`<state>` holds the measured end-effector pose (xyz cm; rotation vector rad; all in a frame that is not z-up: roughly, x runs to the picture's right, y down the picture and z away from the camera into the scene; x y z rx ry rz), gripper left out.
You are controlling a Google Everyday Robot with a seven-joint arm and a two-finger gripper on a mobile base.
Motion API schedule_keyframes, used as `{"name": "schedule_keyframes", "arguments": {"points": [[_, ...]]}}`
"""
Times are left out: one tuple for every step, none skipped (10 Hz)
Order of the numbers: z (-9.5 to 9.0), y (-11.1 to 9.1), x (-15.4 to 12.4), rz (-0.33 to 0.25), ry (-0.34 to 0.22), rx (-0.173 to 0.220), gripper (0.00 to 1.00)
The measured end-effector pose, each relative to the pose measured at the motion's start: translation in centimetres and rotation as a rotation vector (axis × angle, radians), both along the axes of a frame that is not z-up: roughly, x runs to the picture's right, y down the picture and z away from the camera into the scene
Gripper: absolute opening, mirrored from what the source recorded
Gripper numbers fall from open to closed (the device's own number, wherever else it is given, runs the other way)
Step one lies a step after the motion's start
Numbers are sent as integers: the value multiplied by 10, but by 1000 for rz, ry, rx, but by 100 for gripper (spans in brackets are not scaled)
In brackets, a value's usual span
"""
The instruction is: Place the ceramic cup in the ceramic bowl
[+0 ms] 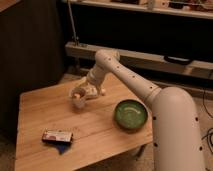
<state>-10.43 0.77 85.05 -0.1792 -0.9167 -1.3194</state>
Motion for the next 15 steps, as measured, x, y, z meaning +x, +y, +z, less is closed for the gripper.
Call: {"name": "schedule_keyframes", "arguments": {"points": [[-1,-1,-2,3,0,-1,54],[0,0,-1,8,3,-6,53],[-1,0,0,16,5,-10,53],[1,-1,-1,22,7,-13,53],[5,-2,-2,25,11,-13,53],[8,-3,-3,26,13,-13,53],[15,-3,-4,24,15,-14,53],[20,-2,-4,25,15,-16,53],[27,1,-5,23,16,-21,53],[32,5,-9,15,17,-29,51],[35,8,-11,11,16,-34,43],[37,9,-12,11,13,-37,35],[35,5,-15,29,-10,-52,21],[30,0,-17,50,-37,-58,13],[20,-8,-17,70,-63,-63,4]]}}
